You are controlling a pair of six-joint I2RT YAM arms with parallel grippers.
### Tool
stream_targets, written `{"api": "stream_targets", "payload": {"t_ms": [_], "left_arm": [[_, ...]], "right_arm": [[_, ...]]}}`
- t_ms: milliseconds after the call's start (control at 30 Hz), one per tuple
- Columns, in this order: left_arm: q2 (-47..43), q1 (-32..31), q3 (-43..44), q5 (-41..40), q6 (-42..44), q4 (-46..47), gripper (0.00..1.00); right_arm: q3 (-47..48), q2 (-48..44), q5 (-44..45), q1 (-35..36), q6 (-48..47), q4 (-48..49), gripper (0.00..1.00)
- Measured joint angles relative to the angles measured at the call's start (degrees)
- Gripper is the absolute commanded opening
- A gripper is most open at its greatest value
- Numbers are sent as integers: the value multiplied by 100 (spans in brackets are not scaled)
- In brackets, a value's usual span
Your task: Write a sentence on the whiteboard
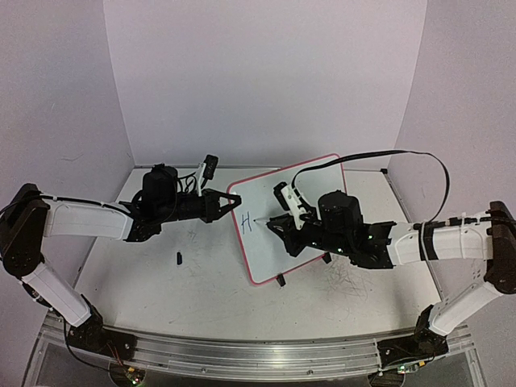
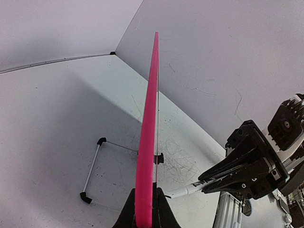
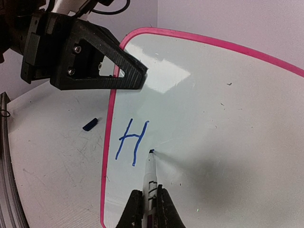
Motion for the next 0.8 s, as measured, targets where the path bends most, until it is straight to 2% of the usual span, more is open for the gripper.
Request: {"api": "stream_targets", "payload": {"t_ms": [800], "left_arm": [[0, 0, 0, -2, 0, -2, 0]], "right_arm": [[-82, 0, -54, 0, 28, -8, 0]]}}
